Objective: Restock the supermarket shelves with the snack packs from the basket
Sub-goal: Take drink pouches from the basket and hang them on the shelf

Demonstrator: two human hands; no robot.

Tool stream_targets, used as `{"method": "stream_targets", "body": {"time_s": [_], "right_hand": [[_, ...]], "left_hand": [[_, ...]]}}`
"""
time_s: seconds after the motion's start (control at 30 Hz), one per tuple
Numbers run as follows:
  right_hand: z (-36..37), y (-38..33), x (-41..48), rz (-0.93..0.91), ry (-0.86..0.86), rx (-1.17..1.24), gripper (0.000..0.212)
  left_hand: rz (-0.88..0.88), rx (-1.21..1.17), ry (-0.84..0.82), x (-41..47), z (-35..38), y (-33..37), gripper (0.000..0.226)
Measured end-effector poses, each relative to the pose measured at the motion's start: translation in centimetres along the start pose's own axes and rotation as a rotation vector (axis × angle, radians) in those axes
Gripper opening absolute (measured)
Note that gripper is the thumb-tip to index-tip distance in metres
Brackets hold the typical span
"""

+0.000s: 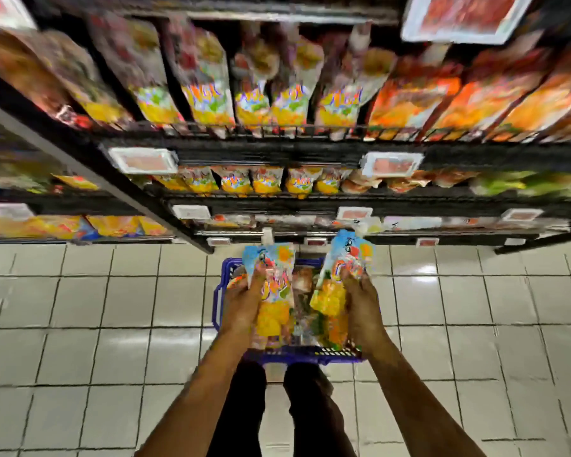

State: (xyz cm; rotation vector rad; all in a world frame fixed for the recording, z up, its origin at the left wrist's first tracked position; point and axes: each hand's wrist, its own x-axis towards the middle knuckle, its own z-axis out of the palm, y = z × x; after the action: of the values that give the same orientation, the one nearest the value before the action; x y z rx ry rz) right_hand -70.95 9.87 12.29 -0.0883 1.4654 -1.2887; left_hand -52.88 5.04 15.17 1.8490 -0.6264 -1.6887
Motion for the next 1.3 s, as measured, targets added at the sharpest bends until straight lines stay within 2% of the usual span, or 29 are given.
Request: {"method": "stream_targets", "body": {"time_s": [0.13,0.23,0.3,0.33,0.43,0.57,0.7,0.83,0.97,1.1,1.17,1.3], "right_hand": [[5.1,-8.4,-5.1,-0.101,-0.125,-0.067,0.029],[8.3,-14.9,-8.7,-0.215,-0.238,-0.178,0.033],[10.4,-19.3,-11.7,-0.303,-0.314,-0.233,0.040],[11.4,-21.3,-12.9,-0.358,-0.353,-0.263,0.041],[13.9,-26.2,-16.8,-0.512,-0.414,-0.329,0.025],[17.0,-31.8,-21.1,-0.666,-0.477,-0.358,0.030],[19.7,-37.2,-25.9,-0.836,-0.502,-0.296,0.032],[21.9,-43.3,-30.7,-1.000,-0.543,-0.191,0.048],[24.5,-49.5,-35.1,-1.161,-0.608,-0.058,0.040],[27.5,-55.7,-38.5,-1.450,-0.544,-0.077,0.031],[29.0,-58.6,-39.6,-1.575,-0.477,-0.113,0.038],[31.3,-63.3,-40.0,-1.694,-0.278,-0.200,0.030]], "left_hand": [[0.080,-0.136,-0.110,-6.0,-1.5,9.8,0.047],[0.263,-0.224,-0.308,-10.6,-3.5,16.0,0.046],[0.391,-0.169,-0.351,-13.8,-5.1,19.9,0.047],[0.451,-0.145,-0.354,-15.2,-5.7,21.9,0.046],[0.638,-0.135,-0.346,-19.2,-7.1,27.4,0.045],[0.816,-0.150,-0.339,-24.1,-8.2,33.9,0.046],[0.945,-0.182,-0.311,-28.5,-9.2,39.4,0.052],[1.111,-0.189,-0.271,-32.2,-10.3,44.5,0.051],[1.279,-0.181,-0.247,-36.0,-10.7,49.0,0.044],[1.375,-0.176,-0.215,-38.5,-10.1,51.8,0.050],[1.393,-0.178,-0.203,-38.9,-9.7,52.6,0.051],[1.406,-0.149,-0.169,-38.8,-9.5,53.4,0.056]]}}
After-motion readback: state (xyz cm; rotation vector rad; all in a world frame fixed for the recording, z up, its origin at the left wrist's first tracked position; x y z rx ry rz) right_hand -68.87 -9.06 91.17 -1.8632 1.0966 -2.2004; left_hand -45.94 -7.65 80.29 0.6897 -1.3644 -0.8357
